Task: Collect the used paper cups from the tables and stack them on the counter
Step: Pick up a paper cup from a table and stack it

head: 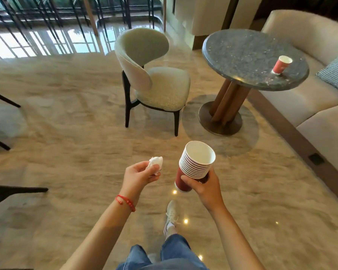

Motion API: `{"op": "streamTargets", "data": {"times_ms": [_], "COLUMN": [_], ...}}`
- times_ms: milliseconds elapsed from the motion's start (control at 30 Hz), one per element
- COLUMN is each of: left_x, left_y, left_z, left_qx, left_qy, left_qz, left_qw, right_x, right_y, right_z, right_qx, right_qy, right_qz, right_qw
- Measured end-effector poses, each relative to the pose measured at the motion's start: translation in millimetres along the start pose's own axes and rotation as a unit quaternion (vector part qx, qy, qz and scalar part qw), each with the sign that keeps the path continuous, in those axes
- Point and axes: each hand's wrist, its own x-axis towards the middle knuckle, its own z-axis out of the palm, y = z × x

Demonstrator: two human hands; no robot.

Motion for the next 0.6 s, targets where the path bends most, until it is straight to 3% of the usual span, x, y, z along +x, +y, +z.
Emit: {"op": "streamTargets", "data": {"times_ms": [333, 600], "left_x": [140.7, 229.0], "left_y": [59.9, 89.4], "left_z": [92.0, 162.0], "left_qx": [0.023, 0.072], "left_qy": [-0.042, -0.106], "left_qz": [0.003, -0.013], "left_qw": [0.999, 0.992], "right_x": [164.3, 239.9], "right_y": [-25.0, -31.5], "right_z": [-31.1, -62.3], "right_qx": [0.020, 0.034], "right_qy": [0.027, 0.095], "right_qz": [-0.007, 0.016], "right_qw": [0.999, 0.995]}}
